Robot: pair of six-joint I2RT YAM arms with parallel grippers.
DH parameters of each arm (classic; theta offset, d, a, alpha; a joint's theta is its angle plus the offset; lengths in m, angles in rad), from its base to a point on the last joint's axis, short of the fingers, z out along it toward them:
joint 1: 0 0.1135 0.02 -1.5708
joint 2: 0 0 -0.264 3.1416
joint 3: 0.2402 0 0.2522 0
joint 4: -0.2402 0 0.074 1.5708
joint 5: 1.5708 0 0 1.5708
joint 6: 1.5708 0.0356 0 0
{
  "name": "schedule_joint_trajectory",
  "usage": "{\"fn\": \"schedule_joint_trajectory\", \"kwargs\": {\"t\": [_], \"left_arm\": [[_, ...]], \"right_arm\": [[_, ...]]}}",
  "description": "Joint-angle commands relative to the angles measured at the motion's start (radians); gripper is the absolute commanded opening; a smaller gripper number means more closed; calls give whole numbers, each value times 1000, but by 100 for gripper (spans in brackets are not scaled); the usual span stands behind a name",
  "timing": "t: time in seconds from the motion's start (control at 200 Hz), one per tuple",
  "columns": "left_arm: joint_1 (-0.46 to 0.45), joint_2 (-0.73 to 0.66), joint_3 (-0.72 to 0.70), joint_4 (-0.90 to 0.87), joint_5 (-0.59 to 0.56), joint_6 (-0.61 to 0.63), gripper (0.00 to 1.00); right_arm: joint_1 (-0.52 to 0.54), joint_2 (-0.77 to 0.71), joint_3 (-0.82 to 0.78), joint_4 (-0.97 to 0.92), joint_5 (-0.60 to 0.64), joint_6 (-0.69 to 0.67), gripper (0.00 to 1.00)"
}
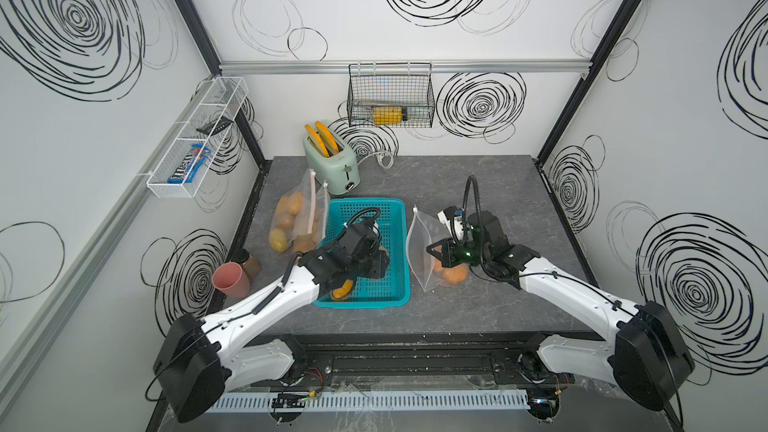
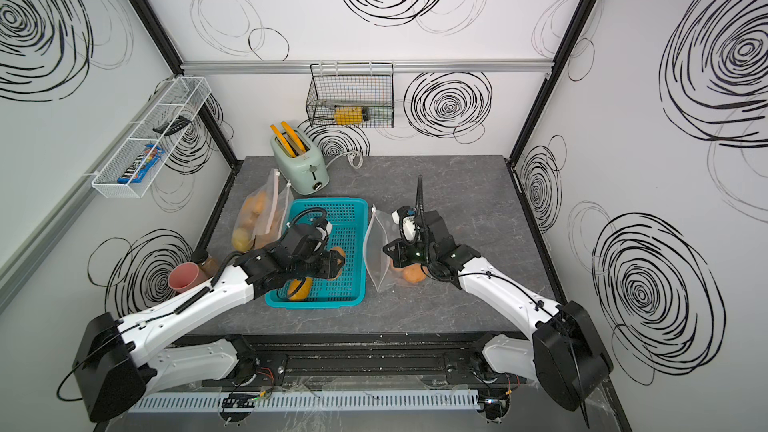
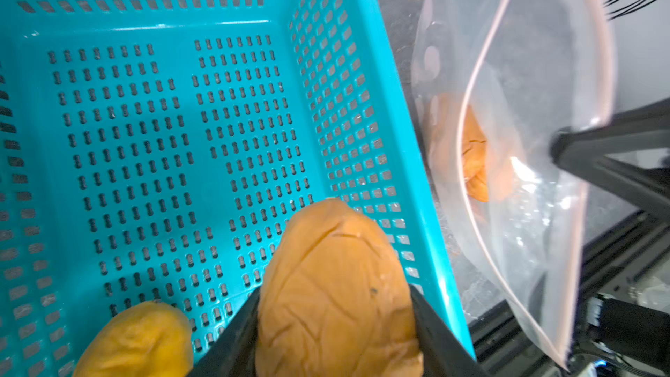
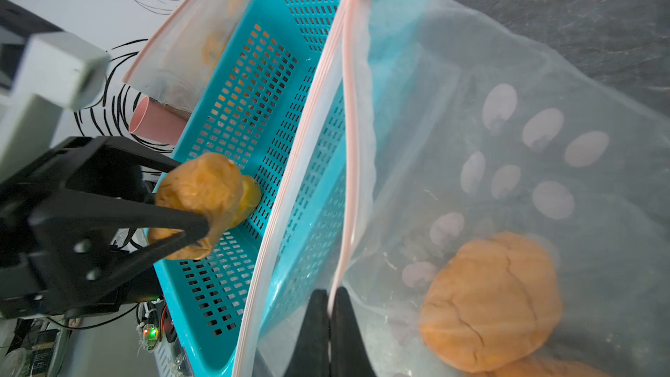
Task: Put the potatoes into a zipper bag and zip it
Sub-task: Pick up the potato from the basket, then place the potato into the zipper food storage bag.
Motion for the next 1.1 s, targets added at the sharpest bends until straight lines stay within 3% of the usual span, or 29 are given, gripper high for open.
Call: {"fn": "schedule_joint_trajectory", "kwargs": {"t": [0.0,0.385,0.59,0.926,1.091], "left_arm": [[11,-74,-15,-55,37,-38,53],[36,-201,37,-71,163,-81,52],[21,-201,30,130,354,-148,52],[-35,50,44,492,500,-202,51],[-43,170,53,579,480,-194,51]], "right_arm": [[-1,-33,0,15,5,-10,0],[1,-56,-13,33,13,-6,0],[5,-57,-5,30,6,-2,0],[14,-66,18,-2,13,14,0],[15,-60,34,-32,7,30,0]]}}
